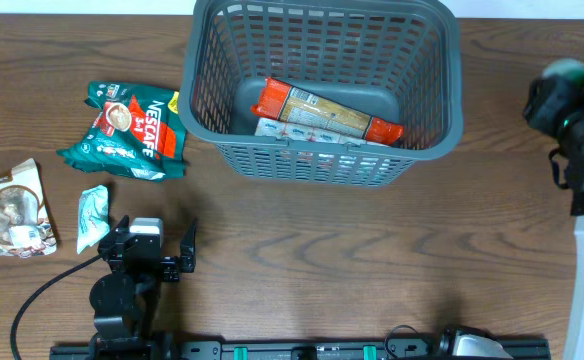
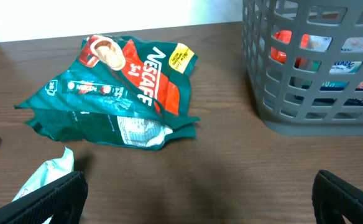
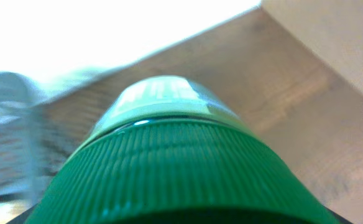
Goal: Pack container
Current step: 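Lower the right gripper around the Knorr jar and grasp it, then carry the Knorr jar over the basket and release it inside, then retract the right arm to the right side of the table, then reach the left gripper to the green Nescafe pouch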
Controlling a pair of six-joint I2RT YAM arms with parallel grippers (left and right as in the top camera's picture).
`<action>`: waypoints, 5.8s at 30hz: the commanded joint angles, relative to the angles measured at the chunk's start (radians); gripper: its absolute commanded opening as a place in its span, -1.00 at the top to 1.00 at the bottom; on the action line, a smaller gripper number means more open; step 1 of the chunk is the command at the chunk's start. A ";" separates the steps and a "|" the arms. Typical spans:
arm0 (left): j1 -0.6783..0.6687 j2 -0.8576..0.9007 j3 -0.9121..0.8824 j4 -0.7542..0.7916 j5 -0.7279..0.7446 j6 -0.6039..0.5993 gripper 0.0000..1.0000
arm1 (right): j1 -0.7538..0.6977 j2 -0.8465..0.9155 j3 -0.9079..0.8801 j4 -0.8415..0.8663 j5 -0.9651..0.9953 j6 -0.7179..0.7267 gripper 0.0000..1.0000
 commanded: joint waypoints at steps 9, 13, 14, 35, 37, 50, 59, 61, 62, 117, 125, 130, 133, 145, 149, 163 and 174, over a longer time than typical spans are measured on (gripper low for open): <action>0.003 -0.006 -0.020 -0.001 -0.008 0.017 -0.97 | 0.289 0.149 0.416 -0.092 -0.035 -0.084 0.98; 0.003 -0.006 -0.020 -0.001 -0.008 0.017 -0.97 | 0.423 0.265 0.523 -0.126 -0.024 -0.094 0.97; 0.003 -0.006 -0.020 -0.001 -0.008 0.017 -0.97 | 0.444 0.285 0.535 -0.130 -0.016 -0.094 0.97; 0.003 -0.006 -0.020 -0.001 -0.008 0.017 -0.97 | 0.526 0.698 0.576 -0.295 0.048 -0.078 0.98; 0.003 -0.006 -0.020 -0.001 -0.008 0.017 -0.97 | 0.520 0.726 0.576 -0.310 0.048 -0.079 0.97; 0.003 -0.006 -0.020 -0.001 -0.008 0.017 -0.97 | 0.504 0.885 0.575 -0.403 0.024 -0.079 0.97; 0.003 -0.006 -0.020 -0.001 -0.008 0.017 -0.97 | 0.507 0.886 0.576 -0.401 0.013 -0.084 -0.57; 0.003 -0.006 -0.020 -0.001 -0.008 0.017 -0.97 | 0.507 0.884 0.576 -0.401 0.014 -0.085 -0.89; 0.003 -0.006 -0.020 -0.001 -0.008 0.017 -0.97 | 0.506 0.884 0.576 -0.401 0.014 -0.089 -0.98; 0.003 -0.006 -0.020 -0.001 -0.008 0.017 -0.97 | -0.101 0.372 0.826 -0.726 0.250 0.233 -0.98; 0.003 -0.006 -0.020 0.006 -0.008 0.017 -0.97 | -0.101 0.372 0.826 -0.726 0.250 0.233 -0.99; 0.003 -0.006 -0.020 0.001 -0.008 0.017 -0.97 | -0.101 0.372 0.826 -0.726 0.250 0.233 -0.99; 0.002 -0.006 -0.020 0.054 0.027 -0.003 -0.97 | -0.101 0.372 0.826 -0.726 0.249 0.233 -0.99; 0.003 0.254 0.273 -0.040 -0.119 -0.171 -0.97 | -0.101 0.372 0.826 -0.726 0.250 0.233 -0.98; 0.003 0.522 0.516 -0.132 -0.121 -0.132 -0.97 | -0.101 0.372 0.826 -0.726 0.249 0.233 -0.98; 0.040 1.189 1.213 -0.491 -0.121 0.072 -0.97 | -0.101 0.372 0.826 -0.726 0.250 0.233 -0.98; 0.190 1.380 1.228 -0.516 -0.121 0.179 -0.97 | -0.101 0.372 0.826 -0.726 0.250 0.233 -0.98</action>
